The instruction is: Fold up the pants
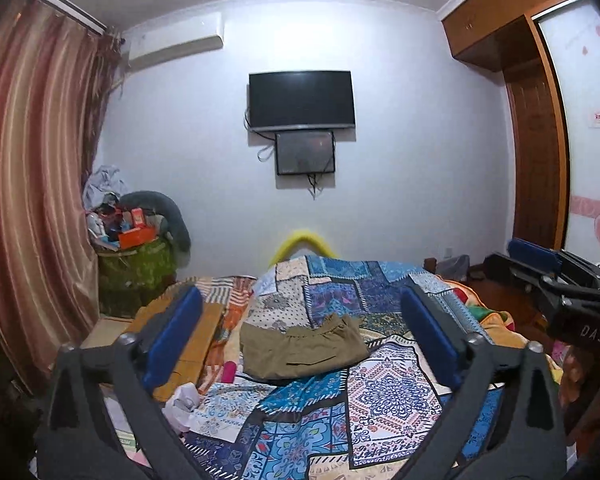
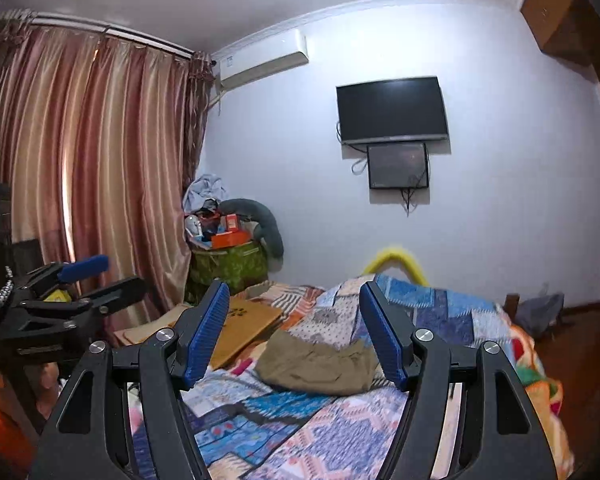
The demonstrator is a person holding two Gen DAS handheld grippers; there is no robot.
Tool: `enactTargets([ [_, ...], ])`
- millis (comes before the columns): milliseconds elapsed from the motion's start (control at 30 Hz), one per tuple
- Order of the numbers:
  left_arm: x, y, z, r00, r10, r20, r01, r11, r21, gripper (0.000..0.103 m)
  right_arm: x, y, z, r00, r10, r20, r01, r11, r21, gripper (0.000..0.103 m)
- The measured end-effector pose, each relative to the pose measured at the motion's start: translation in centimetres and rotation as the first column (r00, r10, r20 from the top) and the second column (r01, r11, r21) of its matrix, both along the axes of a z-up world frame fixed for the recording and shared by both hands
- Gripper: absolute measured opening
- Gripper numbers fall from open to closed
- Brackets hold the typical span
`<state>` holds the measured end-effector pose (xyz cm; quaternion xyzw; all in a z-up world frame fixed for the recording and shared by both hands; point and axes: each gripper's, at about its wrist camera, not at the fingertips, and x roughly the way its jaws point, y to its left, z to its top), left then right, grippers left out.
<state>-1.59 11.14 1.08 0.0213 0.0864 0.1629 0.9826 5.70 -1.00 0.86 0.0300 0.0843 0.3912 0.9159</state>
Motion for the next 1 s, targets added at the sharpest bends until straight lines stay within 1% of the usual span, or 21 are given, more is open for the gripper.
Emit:
enactTargets([
  [33,-0.3,-0.2,-0.1,1.000,0.002,0.001,-0.002,1.000,0.005,0.102,-0.2,-0.2,-0.1,1.000,-0.012,-0.006,0.012,1.000,0.003,0.077],
  [67,-0.7,-0.2,-0.2,1.000,0.003,0.001,-0.003,1.000,0.007,0.103,-0.6,-0.4,-0.2,1.000,-0.029,-0.006,0.029,1.000,0.009,0.085],
  [200,-1.2,-0.1,-0.6,1.000,0.008,0.009,-0.008,1.000,-0.002,0.103,-1.2,-1.0,-0.3,0.998,-0.049,-0.025,0.050,0.998,0.023,0.097],
  [267,-1.2,0.1,-0.8,1.000,0.009,0.008,-0.009,1.000,-0.008,0.103,-1.6,-1.1,-0.4,0.998,-0.057,-0.025,0.058,0.998,0.021,0.100],
  [467,-1.9,-0.3,-1.3,1.000,0.003,0.007,-0.002,1.000,-0.022,0.103,-2.6,-0.9,-0.5,0.996,-0.084,0.011,0.085,0.996,-0.020,0.102],
  [700,-1.6,-0.4,-1.5,1.000,0.003,0.008,-0.003,1.000,-0.019,0.103,-2.9,-1.2,-1.2,0.996,-0.088,0.004,0.088,0.996,-0.030,0.102],
  [1000,-1.3,-0.2,-1.7,1.000,-0.002,0.002,0.002,1.000,-0.023,0.103,-3.2,-1.3,-1.3,0.996,-0.088,0.006,0.088,0.995,-0.041,0.102],
])
